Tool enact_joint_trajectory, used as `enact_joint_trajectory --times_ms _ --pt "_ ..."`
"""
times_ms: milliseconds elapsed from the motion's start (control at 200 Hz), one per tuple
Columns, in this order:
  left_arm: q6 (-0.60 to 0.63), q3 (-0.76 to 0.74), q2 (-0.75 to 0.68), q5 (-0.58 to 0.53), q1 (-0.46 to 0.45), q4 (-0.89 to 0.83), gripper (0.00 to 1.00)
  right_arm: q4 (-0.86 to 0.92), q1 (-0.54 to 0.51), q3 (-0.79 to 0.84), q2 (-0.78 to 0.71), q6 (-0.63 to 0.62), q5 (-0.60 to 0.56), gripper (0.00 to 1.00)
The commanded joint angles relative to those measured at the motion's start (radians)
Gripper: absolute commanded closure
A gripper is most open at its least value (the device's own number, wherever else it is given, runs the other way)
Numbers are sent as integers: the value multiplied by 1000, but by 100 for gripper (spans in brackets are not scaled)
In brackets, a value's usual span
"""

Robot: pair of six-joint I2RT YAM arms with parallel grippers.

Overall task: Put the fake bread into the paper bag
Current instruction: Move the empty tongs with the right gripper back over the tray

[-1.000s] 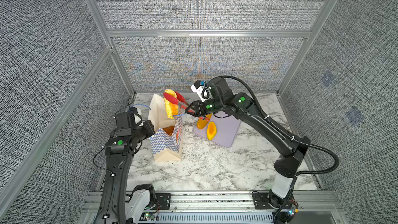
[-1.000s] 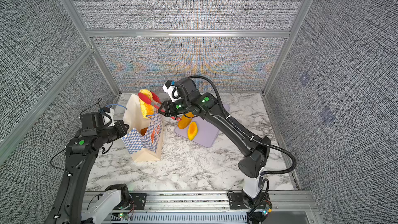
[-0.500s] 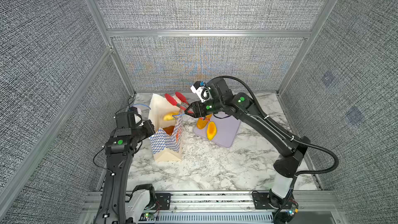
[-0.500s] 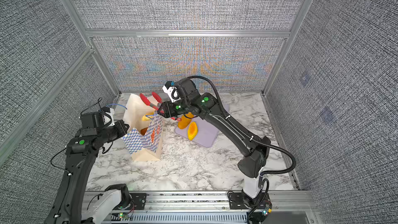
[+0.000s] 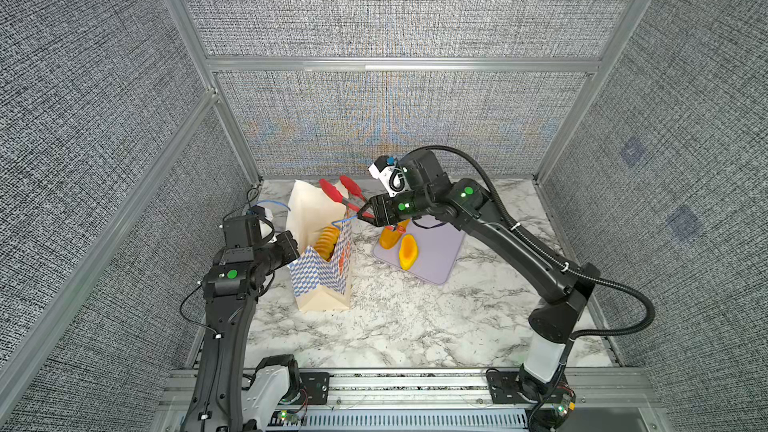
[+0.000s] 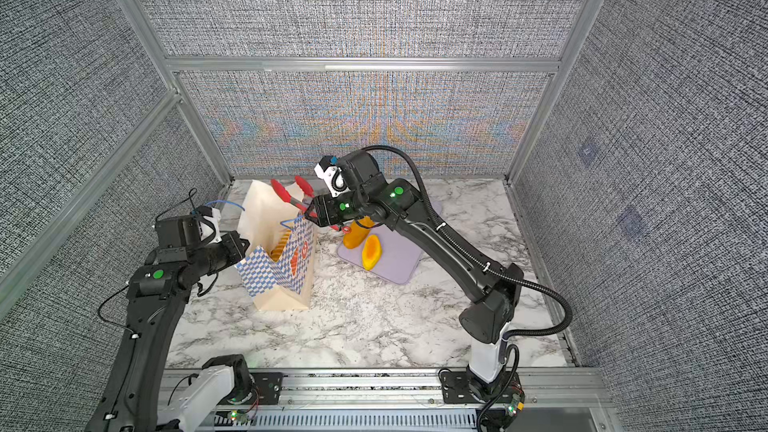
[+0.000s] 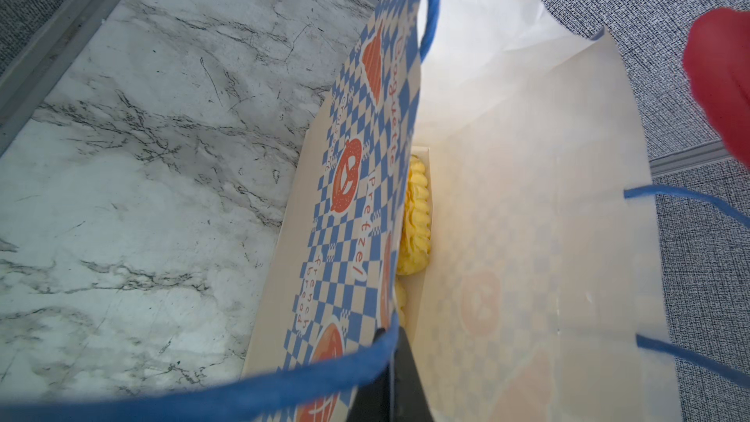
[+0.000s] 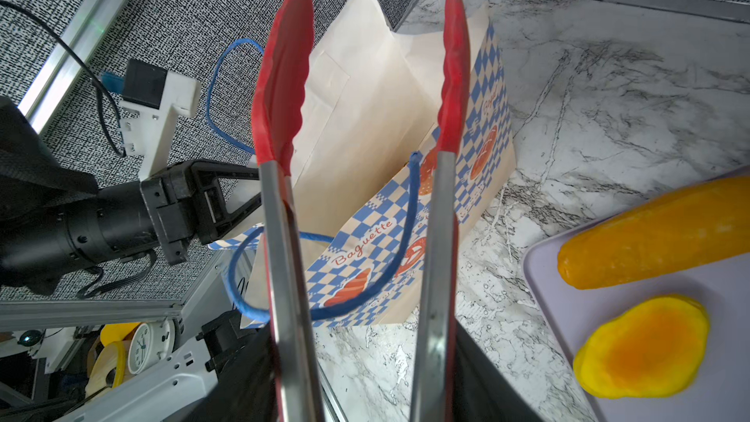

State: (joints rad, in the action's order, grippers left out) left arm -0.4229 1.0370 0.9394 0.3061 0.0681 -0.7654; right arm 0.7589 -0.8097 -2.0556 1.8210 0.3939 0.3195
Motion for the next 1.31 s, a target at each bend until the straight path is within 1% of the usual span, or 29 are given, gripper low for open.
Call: enact_joint_trajectory --times_ms 0,290,535,695,970,1300 --pt "4 -5 -3 1 2 8 97 -18 -1 -6 -20 -15 -21 40" --pt "4 -2 -4 -1 1 4 97 -23 6 48 -99 -24 -130 42" --pt "5 -1 -5 -2 1 4 97 -39 46 145 -194 1 -211 43" --pt "6 -2 -3 -2 1 3 97 -54 90 227 -248 29 -215 44" --pt "4 0 -2 -1 1 6 97 -74 163 360 -324 58 -190 44" --pt "3 -7 -8 -5 2 9 97 -77 209 484 -366 64 -166 44"
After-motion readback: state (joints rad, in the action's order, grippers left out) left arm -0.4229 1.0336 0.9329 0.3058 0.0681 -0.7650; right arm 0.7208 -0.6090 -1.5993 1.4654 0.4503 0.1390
